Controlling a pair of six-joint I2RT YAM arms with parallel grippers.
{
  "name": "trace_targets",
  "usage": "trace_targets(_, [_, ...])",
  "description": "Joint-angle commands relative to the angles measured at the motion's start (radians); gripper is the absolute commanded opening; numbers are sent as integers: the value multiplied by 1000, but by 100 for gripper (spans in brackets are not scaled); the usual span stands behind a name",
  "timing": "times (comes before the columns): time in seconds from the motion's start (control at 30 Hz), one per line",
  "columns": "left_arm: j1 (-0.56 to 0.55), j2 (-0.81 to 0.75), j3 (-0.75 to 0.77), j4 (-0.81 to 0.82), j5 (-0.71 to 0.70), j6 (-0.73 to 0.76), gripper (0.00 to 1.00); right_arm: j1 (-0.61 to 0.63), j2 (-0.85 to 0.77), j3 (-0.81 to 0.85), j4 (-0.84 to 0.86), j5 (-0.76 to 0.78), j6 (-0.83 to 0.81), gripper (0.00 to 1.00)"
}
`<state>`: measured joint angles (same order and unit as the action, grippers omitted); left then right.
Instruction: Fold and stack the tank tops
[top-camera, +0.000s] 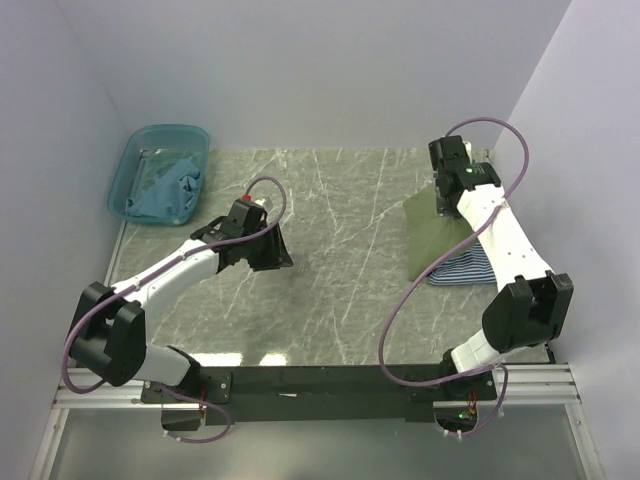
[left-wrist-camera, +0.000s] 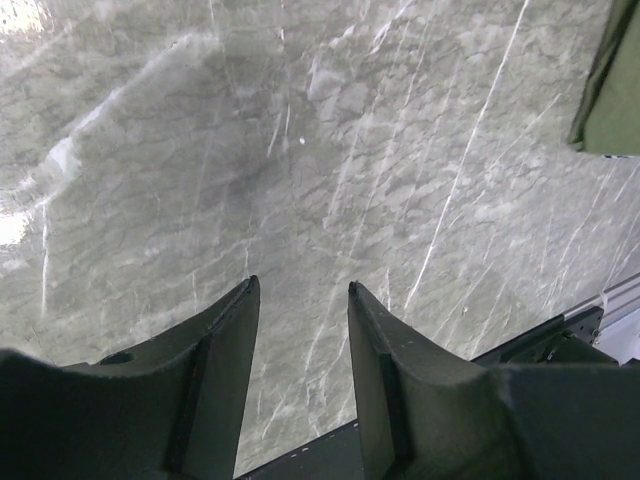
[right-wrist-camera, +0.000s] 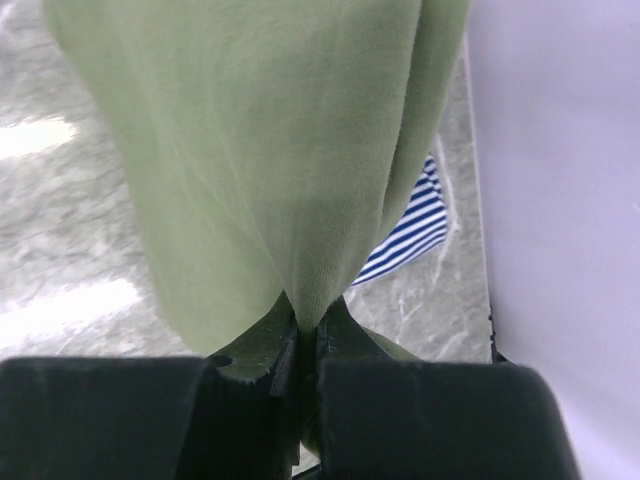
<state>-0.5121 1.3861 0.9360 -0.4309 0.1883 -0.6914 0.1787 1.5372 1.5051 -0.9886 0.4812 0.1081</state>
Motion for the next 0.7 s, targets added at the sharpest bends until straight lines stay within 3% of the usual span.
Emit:
trace_targets(0.0, [0,11,6,17,30,27,46,-44,-42,14,30,37,-38,0])
trace_targets(0.2, [0,16,6,15,37,38,47,-156,-10,-51,107,42,-42,0])
trace_targets(0.23, [0,22,6,18,42,38,47,-157,4,-57,114,65,-39,6])
trace_targets(0.27, [0,25,7,18,43,38,47,-160,18,-71,119,97,-16,35])
trace_targets(0.37, [0,30,3,32,51,30,47,-174,80,-88,120,160,16,65])
trace_targets(0.47, [0,22,-2,40,46,21,48,-203,107,-72,114,201,51,72])
trace_targets(0.67, [0,18,10,47,30,-13,49,-183,66,20,82,122,120,72])
